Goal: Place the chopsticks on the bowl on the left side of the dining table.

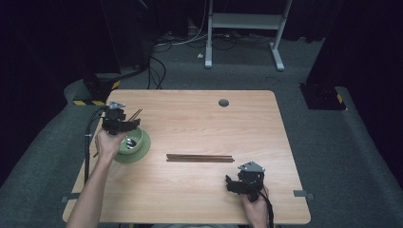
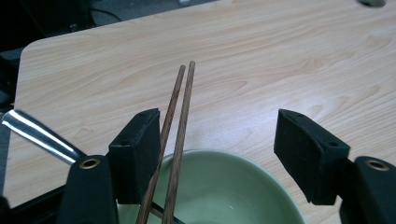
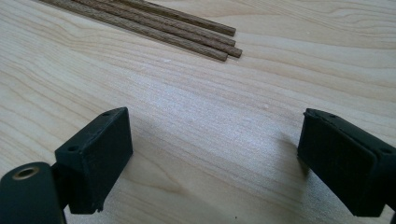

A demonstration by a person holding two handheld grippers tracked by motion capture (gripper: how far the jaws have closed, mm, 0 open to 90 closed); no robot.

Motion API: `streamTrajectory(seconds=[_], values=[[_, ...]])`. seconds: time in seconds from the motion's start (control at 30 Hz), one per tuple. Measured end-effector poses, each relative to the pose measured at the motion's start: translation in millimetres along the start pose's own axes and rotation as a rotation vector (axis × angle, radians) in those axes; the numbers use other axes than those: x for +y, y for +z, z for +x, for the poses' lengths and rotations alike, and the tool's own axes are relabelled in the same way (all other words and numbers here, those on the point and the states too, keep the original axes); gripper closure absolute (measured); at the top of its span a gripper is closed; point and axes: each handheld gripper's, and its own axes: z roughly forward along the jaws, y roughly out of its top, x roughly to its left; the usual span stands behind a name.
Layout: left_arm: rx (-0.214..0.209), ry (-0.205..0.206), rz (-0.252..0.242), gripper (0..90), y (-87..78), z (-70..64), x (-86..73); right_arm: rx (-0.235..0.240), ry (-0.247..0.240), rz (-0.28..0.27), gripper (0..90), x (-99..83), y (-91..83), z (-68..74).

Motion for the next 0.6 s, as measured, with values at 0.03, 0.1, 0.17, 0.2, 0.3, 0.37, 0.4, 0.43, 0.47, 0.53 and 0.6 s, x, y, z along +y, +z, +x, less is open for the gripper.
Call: streamTrajectory(seconds=[0.03, 0.1, 0.17, 0.2, 0.3, 0.37, 0.4, 0.43, 0.47, 0.53, 0.6], values=[[0.010, 0.004, 0.009, 31.1, 2.0, -0.7, 1.8, 0.000, 0.000, 0.000, 9.7, 0.0, 0.0, 0.0], [0.026, -0.001, -0.005, 30.1, 4.4, -0.3, 2.9, 0.000, 0.000, 0.000, 9.7, 0.0, 0.0, 0.0], [0.029, -0.017, 0.004, 29.6, 7.1, 0.7, 4.1, 0.000, 0.000, 0.000, 9.7, 0.0, 0.0, 0.0], [0.034, -0.011, 0.017, 28.4, 8.8, 1.5, 4.6, 0.000, 0.000, 0.000, 9.7, 0.0, 0.0, 0.0], [0.039, -0.022, 0.034, 28.1, 12.2, 3.8, 5.3, 0.000, 0.000, 0.000, 9.7, 0.0, 0.0, 0.0], [0.031, -0.024, 0.040, 27.9, 13.8, 4.1, 5.0, 0.000, 0.000, 0.000, 9.7, 0.0, 0.0, 0.0], [0.030, -0.026, 0.046, 27.8, 14.9, 3.8, 4.6, 0.000, 0.000, 0.000, 9.7, 0.0, 0.0, 0.0], [0.033, -0.027, 0.051, 27.8, 16.4, 4.2, 4.2, 0.000, 0.000, 0.000, 9.7, 0.0, 0.0, 0.0], [0.034, -0.026, 0.058, 27.8, 17.0, 5.0, 3.9, 0.000, 0.000, 0.000, 9.7, 0.0, 0.0, 0.0], [0.036, -0.036, 0.067, 27.7, 18.7, 6.3, 3.1, 0.000, 0.000, 0.000, 9.7, 0.0, 0.0, 0.1], [0.036, -0.039, 0.073, 27.7, 19.9, 7.0, 2.5, 0.000, 0.000, 0.000, 9.7, 0.0, 0.0, 0.0]])
